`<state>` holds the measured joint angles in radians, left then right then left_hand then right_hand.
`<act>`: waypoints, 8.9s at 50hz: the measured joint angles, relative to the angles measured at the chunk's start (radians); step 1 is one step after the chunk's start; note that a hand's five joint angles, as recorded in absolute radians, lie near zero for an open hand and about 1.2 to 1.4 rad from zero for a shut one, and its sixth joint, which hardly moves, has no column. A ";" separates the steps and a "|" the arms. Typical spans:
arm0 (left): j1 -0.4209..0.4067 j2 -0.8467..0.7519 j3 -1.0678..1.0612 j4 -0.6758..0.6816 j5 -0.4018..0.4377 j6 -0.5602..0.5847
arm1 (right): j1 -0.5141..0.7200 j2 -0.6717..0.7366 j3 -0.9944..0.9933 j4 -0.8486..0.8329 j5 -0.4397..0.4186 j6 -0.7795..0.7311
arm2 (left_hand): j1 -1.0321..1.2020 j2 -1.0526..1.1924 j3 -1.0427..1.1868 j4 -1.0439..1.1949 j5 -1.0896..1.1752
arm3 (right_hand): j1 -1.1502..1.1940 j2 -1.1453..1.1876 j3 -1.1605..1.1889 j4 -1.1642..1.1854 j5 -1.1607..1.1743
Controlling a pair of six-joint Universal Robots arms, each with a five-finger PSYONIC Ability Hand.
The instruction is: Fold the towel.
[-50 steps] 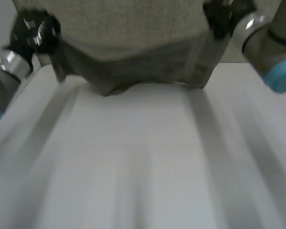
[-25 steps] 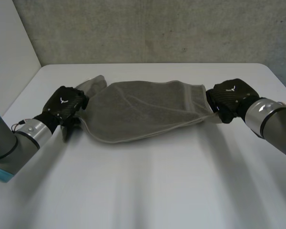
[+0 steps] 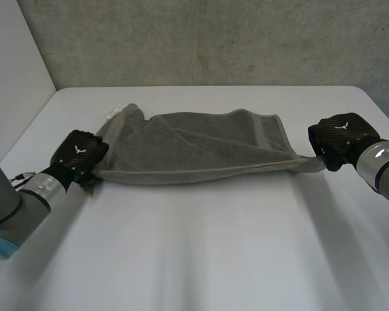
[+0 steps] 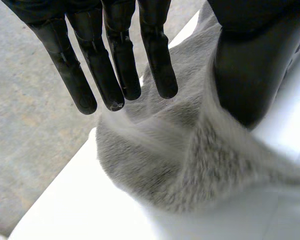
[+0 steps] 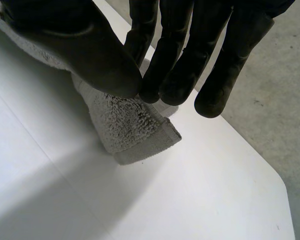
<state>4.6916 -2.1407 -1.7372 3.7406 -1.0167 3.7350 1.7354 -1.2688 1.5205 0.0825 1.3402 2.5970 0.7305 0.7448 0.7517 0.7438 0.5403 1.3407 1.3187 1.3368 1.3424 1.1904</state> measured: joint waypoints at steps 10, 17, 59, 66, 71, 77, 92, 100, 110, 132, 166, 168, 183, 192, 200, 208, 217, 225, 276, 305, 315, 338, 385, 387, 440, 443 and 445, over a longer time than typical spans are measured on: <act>0.041 0.077 -0.073 -0.006 0.001 -0.007 | 0.002 -0.001 0.014 -0.015 0.046 0.001 | 0.536 0.576 0.567 0.580 0.557 | 0.000 0.000 0.000 0.000 0.000; 0.048 0.127 -0.118 -0.026 0.006 -0.005 | 0.003 -0.017 0.021 -0.018 0.060 0.002 | 0.537 0.602 0.592 0.615 0.559 | 0.000 0.000 0.000 0.000 0.000; 0.169 0.612 -0.325 -0.122 0.136 -0.125 | -0.029 -0.353 0.237 0.029 -0.007 -0.091 | 0.543 0.602 0.593 0.616 0.599 | -0.768 -0.740 -0.760 -0.764 -0.823; 0.199 0.556 -0.318 -0.121 0.134 -0.125 | -0.027 -0.261 0.348 0.020 -0.118 -0.087 | 0.543 0.602 0.593 0.616 0.599 | -0.823 -0.782 -0.811 -0.811 -0.877; 0.204 0.531 -0.322 -0.122 0.134 -0.127 | -0.034 -0.206 0.408 -0.024 -0.196 -0.088 | 0.543 0.602 0.593 0.616 0.599 | -0.823 -0.782 -0.811 -0.811 -0.874; 0.195 0.518 -0.332 -0.119 0.134 -0.135 | -0.038 -0.159 0.471 -0.126 -0.250 -0.094 | 0.547 0.602 0.593 0.619 0.599 | -0.823 -0.782 -0.811 -0.811 -0.874; 0.177 0.476 -0.346 -0.098 0.131 -0.141 | -0.037 -0.037 0.499 -0.304 -0.245 -0.098 | 0.547 0.602 0.593 0.619 0.599 | -0.823 -0.782 -0.811 -0.811 -0.876; 0.173 0.466 -0.349 -0.085 0.131 -0.142 | -0.034 -0.009 0.499 -0.354 -0.241 -0.108 | 0.547 0.602 0.593 0.619 0.599 | -0.823 -0.782 -0.811 -0.811 -0.877; 0.169 0.450 -0.360 -0.053 0.130 -0.142 | -0.032 0.023 0.496 -0.392 -0.209 -0.144 | 0.547 0.602 0.593 0.620 0.599 | -0.823 -0.782 -0.811 -0.811 -0.876; 0.168 0.449 -0.370 -0.049 0.132 -0.142 | -0.022 0.071 0.477 -0.436 -0.167 -0.154 | 0.547 0.602 0.593 0.620 0.599 | -0.823 -0.782 -0.811 -0.811 -0.877; 0.165 0.431 -0.374 -0.048 0.133 -0.142 | 0.013 0.091 0.445 -0.496 -0.104 -0.138 | 0.547 0.602 0.593 0.620 0.599 | -0.823 -0.782 -0.811 -0.811 -0.869; 0.164 0.430 -0.374 -0.048 0.133 -0.142 | 0.016 0.092 0.444 -0.497 -0.104 -0.138 | 0.547 0.602 0.593 0.620 0.599 | -0.823 -0.782 -0.811 -0.811 -0.866; 0.162 0.428 -0.375 -0.048 0.133 -0.142 | 0.031 0.100 0.438 -0.500 -0.104 -0.137 | 0.547 0.602 0.593 0.620 0.599 | -0.150 -0.142 -0.164 -0.158 -0.179; 0.162 0.427 -0.376 -0.048 0.133 -0.142 | 0.036 0.109 0.432 -0.499 -0.102 -0.136 | 0.547 0.602 0.593 0.620 0.599 | -0.044 -0.046 -0.011 -0.005 -0.044; 0.170 0.429 -0.375 -0.050 0.132 -0.142 | 0.029 0.082 0.425 -0.486 -0.098 -0.135 | 0.547 0.602 0.593 0.620 0.599 | -0.043 -0.046 -0.011 -0.005 -0.044; 0.175 0.452 -0.375 -0.066 0.130 -0.159 | -0.008 -0.036 0.391 -0.381 -0.098 -0.131 | 0.547 0.602 0.593 0.620 0.599 | -0.043 -0.046 -0.011 -0.005 -0.044; 0.167 0.539 -0.383 -0.121 0.134 -0.261 | -0.145 -0.188 0.316 -0.150 -0.126 -0.107 | 0.547 0.602 0.593 0.620 0.599 | -0.039 -0.046 -0.011 -0.005 -0.044; 0.158 0.656 -0.396 -0.221 0.172 -0.299 | -0.246 -0.303 0.287 0.051 -0.227 -0.101 | 0.547 0.602 0.593 0.620 0.599 | -0.039 -0.045 -0.011 -0.005 -0.044; -0.070 -0.327 0.749 -0.428 -0.014 -0.294 | 0.043 0.558 -0.657 0.078 0.215 0.043 | 0.547 0.602 0.594 0.620 0.608 | -0.038 -0.021 -0.011 -0.001 -0.039; -0.092 -0.536 1.003 -0.424 -0.068 -0.283 | 0.061 0.803 -0.911 0.060 0.343 -0.015 | -0.315 -0.314 -0.312 -0.308 -0.304 | -1.073 -1.057 -1.066 -1.072 -1.127; -0.093 -0.503 1.009 -0.422 -0.067 -0.284 | 0.061 0.763 -0.927 0.066 0.360 0.004 | -0.347 -0.354 -0.344 -0.347 -0.365 | -1.098 -1.067 -1.084 -1.081 -1.128; -0.063 -0.357 0.915 -0.388 -0.068 -0.268 | 0.050 0.333 -0.555 0.087 0.253 0.094 | -0.364 -0.376 -0.372 -0.369 -0.388 | -1.103 -1.067 -1.087 -1.081 -1.128; -0.190 0.155 0.043 -0.247 -0.228 -0.413 | -0.125 0.396 -0.208 -0.169 0.105 -0.080 | -0.365 -0.376 -0.373 -0.369 -0.381 | -0.026 0.007 -0.022 -0.004 -0.032; -0.187 0.160 0.044 -0.247 -0.230 -0.413 | -0.168 0.382 -0.228 -0.164 0.107 -0.123 | -0.367 -0.379 -0.375 -0.372 -0.388 | -0.025 0.007 -0.022 -0.004 -0.032; -0.263 0.168 0.067 -0.226 -0.235 -0.423 | 0.235 0.372 -0.388 0.111 0.165 0.122 | -0.382 -0.404 -0.403 -0.400 -0.414 | -1.100 -1.074 -1.090 -1.084 -1.129; -0.287 0.163 0.067 -0.215 -0.234 -0.421 | 0.189 0.325 -0.258 0.054 0.113 0.144 | -0.382 -0.404 -0.403 -0.400 -0.414 | -1.067 -1.051 -1.069 -1.074 -1.101; -0.303 0.158 0.067 -0.208 -0.234 -0.421 | 0.163 0.303 -0.173 0.007 0.087 0.161 | -0.382 -0.404 -0.403 -0.400 -0.414 | -1.038 -1.022 -1.038 -1.049 -1.054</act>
<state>4.3882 -1.9824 -1.6699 3.5326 -1.2502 3.3142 1.8985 -0.9663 1.3478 0.0899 1.4271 2.7579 0.3490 0.3408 0.3492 0.3442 0.1262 0.3026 0.2971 0.2988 0.2936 0.1369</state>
